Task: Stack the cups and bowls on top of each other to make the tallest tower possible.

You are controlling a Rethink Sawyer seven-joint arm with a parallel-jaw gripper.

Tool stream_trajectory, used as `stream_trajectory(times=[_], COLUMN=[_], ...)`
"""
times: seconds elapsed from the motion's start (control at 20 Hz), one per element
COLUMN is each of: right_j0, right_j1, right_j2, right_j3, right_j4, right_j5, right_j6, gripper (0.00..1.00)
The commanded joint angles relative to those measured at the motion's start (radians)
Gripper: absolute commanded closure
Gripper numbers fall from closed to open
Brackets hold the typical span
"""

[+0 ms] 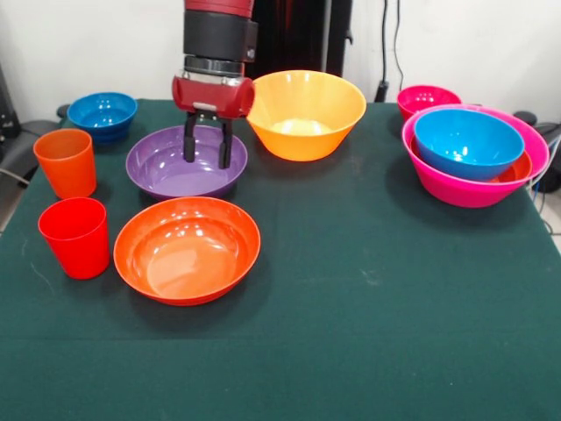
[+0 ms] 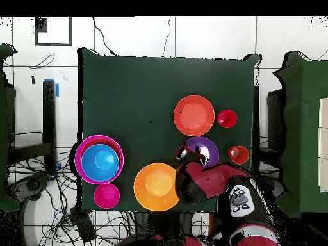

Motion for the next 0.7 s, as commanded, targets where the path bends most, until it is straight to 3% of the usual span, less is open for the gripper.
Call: stream_trajectory(times=[0.05, 0.4, 0.7], right_j0=[0.039, 0.047, 0.047], right_j1=[0.086, 0.093, 0.153], right_j2=[-0.008, -0.007, -0.011], right_j3=[-0.054, -0.037, -0.072], right_j4=[0.01, 0.012, 0.019], right_j5=[-0.057, -0.072, -0.109], right_j6=[-0.002, 0.007, 0.004], gripper=[0.0, 0.0, 0.0])
